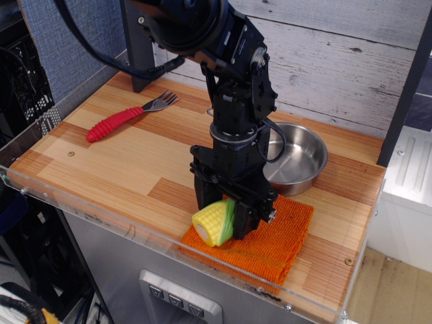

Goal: Put the corn into the pot.

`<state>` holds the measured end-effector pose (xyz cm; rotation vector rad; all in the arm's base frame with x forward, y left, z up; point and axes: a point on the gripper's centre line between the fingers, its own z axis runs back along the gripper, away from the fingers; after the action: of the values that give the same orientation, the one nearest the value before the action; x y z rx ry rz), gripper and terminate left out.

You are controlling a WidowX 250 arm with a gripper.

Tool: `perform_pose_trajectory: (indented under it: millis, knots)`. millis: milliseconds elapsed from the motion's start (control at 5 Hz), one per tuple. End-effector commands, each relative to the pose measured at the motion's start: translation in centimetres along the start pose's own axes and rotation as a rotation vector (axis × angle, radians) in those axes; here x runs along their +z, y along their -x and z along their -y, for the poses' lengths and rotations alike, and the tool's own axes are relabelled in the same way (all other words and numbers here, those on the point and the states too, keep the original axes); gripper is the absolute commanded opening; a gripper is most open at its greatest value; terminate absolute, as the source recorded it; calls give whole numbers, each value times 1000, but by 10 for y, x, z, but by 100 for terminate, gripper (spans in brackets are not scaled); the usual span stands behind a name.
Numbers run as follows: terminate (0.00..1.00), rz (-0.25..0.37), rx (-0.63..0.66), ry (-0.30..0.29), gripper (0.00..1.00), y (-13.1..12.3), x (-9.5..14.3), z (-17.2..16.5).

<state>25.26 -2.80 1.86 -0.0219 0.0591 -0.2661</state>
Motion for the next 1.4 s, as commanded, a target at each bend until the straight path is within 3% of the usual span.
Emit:
perform_pose_trajectory:
  millis: [0, 200, 400, 600, 800, 1000, 1200]
  knots:
    - [0, 180, -3, 6, 0, -38, 86, -2]
    - [0, 208, -32, 57, 0, -76, 99, 2]
    - [0, 197, -58, 101, 0, -114, 82, 5]
    - [0, 135, -87, 77, 0, -128, 53, 2]
    - [0, 95, -83, 60, 0, -118, 31, -4]
    - [0, 78, -87, 29, 0, -105, 26, -5]
    - [0, 77, -89, 4, 100, -96, 32, -8]
